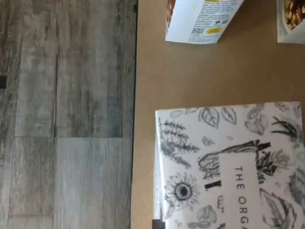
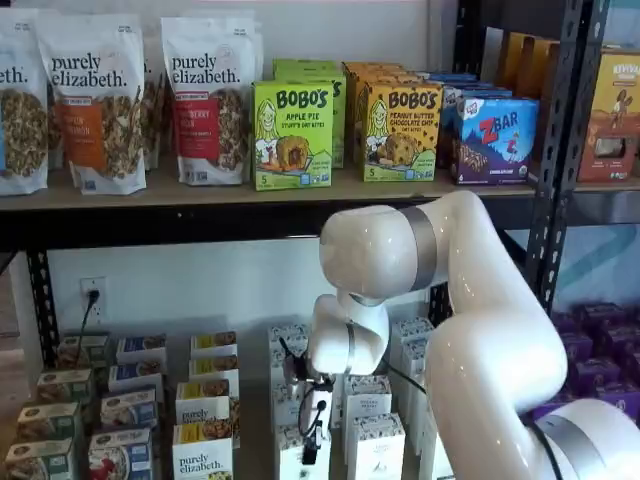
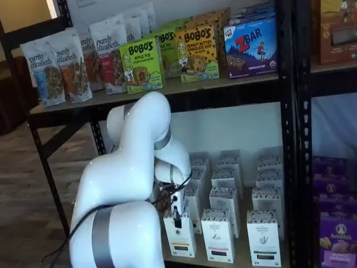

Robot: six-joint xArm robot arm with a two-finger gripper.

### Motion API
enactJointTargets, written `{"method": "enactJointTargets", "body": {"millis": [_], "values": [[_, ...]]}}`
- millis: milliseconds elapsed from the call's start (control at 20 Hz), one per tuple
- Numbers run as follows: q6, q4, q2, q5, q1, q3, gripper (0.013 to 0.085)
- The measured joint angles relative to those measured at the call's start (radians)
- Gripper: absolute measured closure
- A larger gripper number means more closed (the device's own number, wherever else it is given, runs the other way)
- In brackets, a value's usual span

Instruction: Pick up the white box with a yellow strip in the middle, on the bottom shelf, the fourth box from the left

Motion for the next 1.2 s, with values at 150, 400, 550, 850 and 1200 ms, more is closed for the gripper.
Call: {"method": "enactJointTargets", "body": {"millis": [150, 400, 550, 850, 1200], "values": [[-0.003, 0.005, -0.008, -0.01, 0.003, 0.014, 0.045], [-0.012, 0.021, -0.037, -0.047, 0.012, 0.066, 0.045], [-0.014, 0.027, -0.055, -0.069, 0.018, 0.098, 0.045], [-0.064, 0.098, -0.129, -0.103, 0.037, 0.207, 0.045], [-0.093, 0.151, -0.229, -0.193, 0.07, 0.366, 0.045]]}}
